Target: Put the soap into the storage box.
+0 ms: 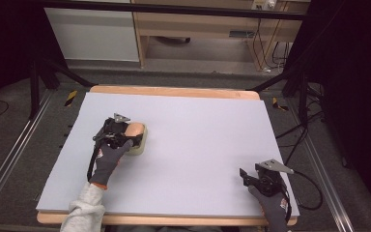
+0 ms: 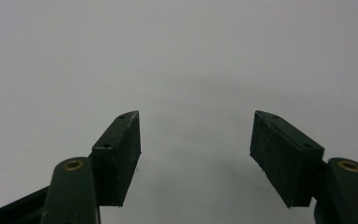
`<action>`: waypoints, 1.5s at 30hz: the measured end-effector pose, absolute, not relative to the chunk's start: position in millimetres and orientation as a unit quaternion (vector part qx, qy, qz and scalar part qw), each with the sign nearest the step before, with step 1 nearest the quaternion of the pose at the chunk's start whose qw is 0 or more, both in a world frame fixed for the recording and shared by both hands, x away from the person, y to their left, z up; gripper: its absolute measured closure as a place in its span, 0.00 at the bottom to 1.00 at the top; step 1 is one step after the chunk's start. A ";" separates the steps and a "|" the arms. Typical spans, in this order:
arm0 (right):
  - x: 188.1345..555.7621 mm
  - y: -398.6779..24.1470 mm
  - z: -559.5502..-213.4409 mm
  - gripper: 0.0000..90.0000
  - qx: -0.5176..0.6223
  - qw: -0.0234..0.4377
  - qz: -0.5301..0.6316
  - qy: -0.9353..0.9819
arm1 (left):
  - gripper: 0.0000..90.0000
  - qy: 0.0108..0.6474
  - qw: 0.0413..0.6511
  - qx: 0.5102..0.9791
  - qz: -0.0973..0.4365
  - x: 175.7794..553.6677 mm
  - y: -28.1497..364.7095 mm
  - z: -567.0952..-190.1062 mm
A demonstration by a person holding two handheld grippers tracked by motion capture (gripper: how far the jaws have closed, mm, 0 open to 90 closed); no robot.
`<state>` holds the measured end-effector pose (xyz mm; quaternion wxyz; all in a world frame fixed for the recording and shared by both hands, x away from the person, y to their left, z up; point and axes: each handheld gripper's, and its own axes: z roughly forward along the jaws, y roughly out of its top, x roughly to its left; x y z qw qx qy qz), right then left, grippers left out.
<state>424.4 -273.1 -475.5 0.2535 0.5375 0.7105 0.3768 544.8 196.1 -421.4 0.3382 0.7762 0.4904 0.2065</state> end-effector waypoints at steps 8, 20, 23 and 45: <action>424.4 -273.1 -475.5 0.37 0.538 0.254 0.377 0.710 | 0.35 0.497 0.333 0.774 0.207 553.2 196.6 -427.5; 424.5 -273.1 -475.7 0.37 0.537 0.253 0.377 0.711 | 0.35 0.501 0.322 0.777 0.205 559.9 197.4 -435.0; 424.6 -273.1 -475.9 0.37 0.537 0.253 0.376 0.711 | 0.35 0.502 0.319 0.778 0.204 560.9 197.5 -437.1; 424.4 -272.6 -475.7 0.37 0.538 0.251 0.376 0.712 | 0.35 0.508 0.305 0.780 0.202 565.8 197.4 -449.5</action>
